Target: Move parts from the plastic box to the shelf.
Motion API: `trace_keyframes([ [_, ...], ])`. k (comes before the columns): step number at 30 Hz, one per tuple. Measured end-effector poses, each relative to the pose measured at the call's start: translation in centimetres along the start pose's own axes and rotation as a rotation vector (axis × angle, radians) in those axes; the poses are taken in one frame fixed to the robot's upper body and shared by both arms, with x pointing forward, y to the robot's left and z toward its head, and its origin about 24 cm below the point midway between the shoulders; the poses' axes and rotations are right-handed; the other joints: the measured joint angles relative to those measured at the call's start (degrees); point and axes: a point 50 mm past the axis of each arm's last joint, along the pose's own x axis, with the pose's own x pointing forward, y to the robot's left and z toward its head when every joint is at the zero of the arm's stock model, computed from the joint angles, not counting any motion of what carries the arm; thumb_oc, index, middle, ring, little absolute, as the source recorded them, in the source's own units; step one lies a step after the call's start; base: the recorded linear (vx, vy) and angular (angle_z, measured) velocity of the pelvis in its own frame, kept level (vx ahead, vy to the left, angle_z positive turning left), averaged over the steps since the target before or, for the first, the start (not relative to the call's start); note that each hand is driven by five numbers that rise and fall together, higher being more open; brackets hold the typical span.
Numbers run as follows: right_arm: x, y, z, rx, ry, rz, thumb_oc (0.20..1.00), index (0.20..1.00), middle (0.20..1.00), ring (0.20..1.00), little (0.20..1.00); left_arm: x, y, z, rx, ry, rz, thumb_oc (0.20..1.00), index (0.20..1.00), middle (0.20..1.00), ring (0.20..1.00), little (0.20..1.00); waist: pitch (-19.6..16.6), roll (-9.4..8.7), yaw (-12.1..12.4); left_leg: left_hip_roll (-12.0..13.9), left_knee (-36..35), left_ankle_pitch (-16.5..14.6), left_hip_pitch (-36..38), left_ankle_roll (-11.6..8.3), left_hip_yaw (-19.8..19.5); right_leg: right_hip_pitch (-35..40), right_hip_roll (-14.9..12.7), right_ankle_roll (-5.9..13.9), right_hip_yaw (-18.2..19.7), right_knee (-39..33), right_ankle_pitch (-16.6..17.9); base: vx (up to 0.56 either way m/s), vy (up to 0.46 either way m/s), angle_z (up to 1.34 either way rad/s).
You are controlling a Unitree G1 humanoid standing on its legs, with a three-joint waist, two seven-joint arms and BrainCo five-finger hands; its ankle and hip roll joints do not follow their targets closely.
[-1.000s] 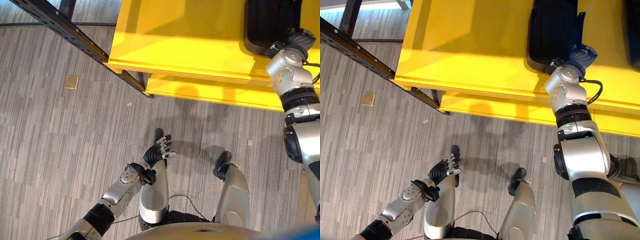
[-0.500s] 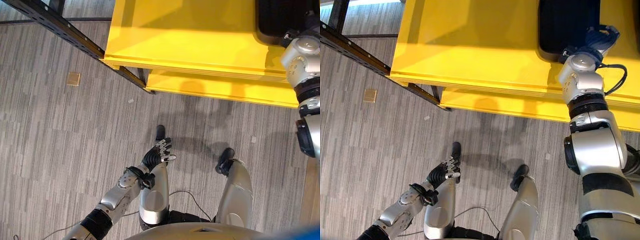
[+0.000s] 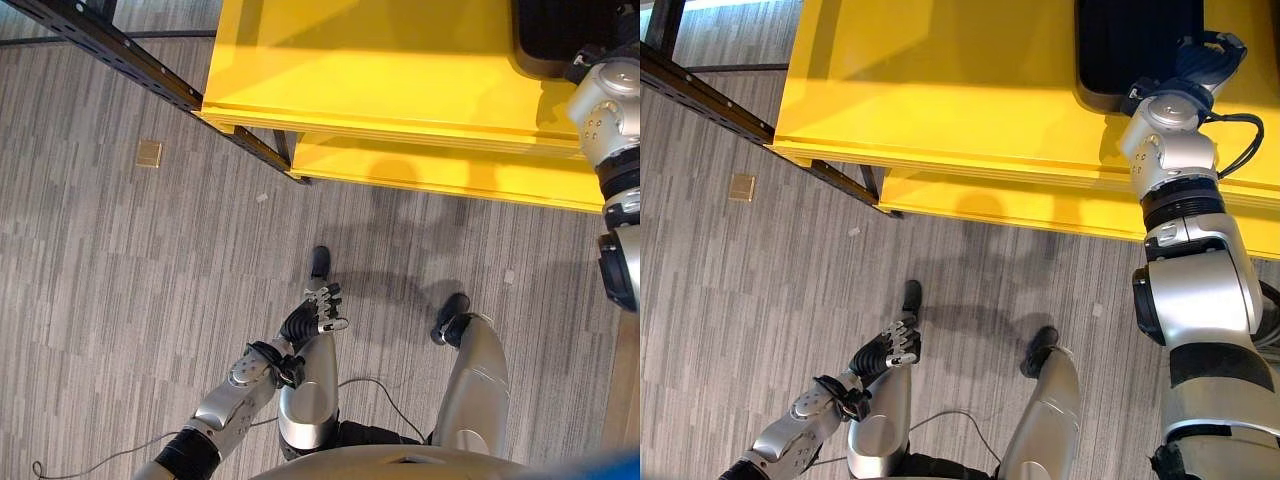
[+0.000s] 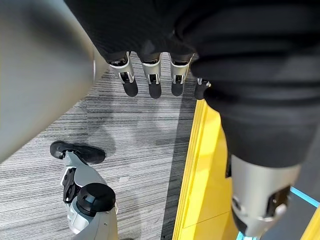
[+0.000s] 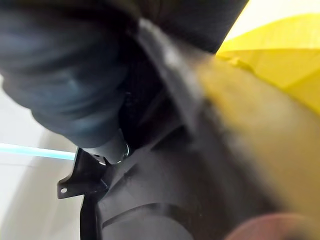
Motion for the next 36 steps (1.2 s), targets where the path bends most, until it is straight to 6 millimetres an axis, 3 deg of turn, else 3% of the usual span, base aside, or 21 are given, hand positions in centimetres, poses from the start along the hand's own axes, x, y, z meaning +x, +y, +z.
trace_keyframes([
  [16,-0.3,0.5,1.2,0.145,-0.006,-0.009,0.200,0.200,0.200,0.200,0.200,-0.2,0.4,0.3,-0.031,-0.030,0.022,1.000,1.000,1.000,1.000,1.000,-0.16,0.30,0.77,0.10,-0.15,0.60,-1.09,-0.18,-0.02,-1.99,-0.03,-0.54,0.35,1.55,-0.67,-0.01,0.002,-0.01],
  [17,-0.3,0.5,1.2,0.145,-0.006,-0.008,0.244,0.244,0.244,0.244,0.244,-0.2,0.4,0.3,-0.032,-0.031,0.022,1.000,1.000,1.000,1.000,1.000,-0.16,0.31,0.77,0.09,-0.15,0.65,-1.08,-0.24,-0.02,-1.98,-0.04,-0.54,0.34,1.56,-0.66,0.00,0.000,0.00],
  [18,-0.3,0.5,1.2,0.134,0.001,-0.007,0.730,0.730,0.730,0.730,0.730,-0.2,0.4,0.3,-0.031,-0.031,0.022,1.000,1.000,1.000,1.000,1.000,-0.18,0.34,0.91,0.09,-0.15,0.79,-1.07,-0.20,-0.03,-1.97,-0.04,-0.54,0.34,1.62,-0.67,-0.04,-0.003,0.02],
  [19,-0.3,0.5,1.2,0.127,-0.001,-0.002,1.000,1.000,1.000,1.000,1.000,-0.2,0.4,0.3,-0.031,-0.031,0.022,1.000,1.000,1.000,1.000,1.000,-0.25,0.45,0.98,0.09,-0.14,0.90,-1.05,-0.24,-0.09,-1.96,-0.04,-0.54,0.33,1.72,-0.67,-0.04,-0.002,0.02],
  [24,-0.3,0.7,0.9,0.083,-0.001,0.022,1.000,1.000,1.000,1.000,1.000,-0.2,0.4,0.2,-0.031,-0.030,0.020,1.000,1.000,1.000,1.000,1.000,-0.82,1.38,1.12,0.08,-0.16,1.01,-1.05,-0.04,-0.28,-1.92,-0.04,-0.60,0.29,1.87,-0.61,-0.01,0.000,0.00],
  [36,0.0,0.4,1.2,0.031,-0.028,-0.067,1.000,1.000,1.000,1.000,1.000,-0.2,0.0,0.0,-0.030,-0.021,0.005,1.000,1.000,1.000,1.000,1.000,-1.10,1.77,1.06,0.05,-0.38,1.27,0.23,0.18,-0.23,-0.61,-0.03,-0.67,0.25,1.29,-0.09,-0.01,0.000,0.00],
])
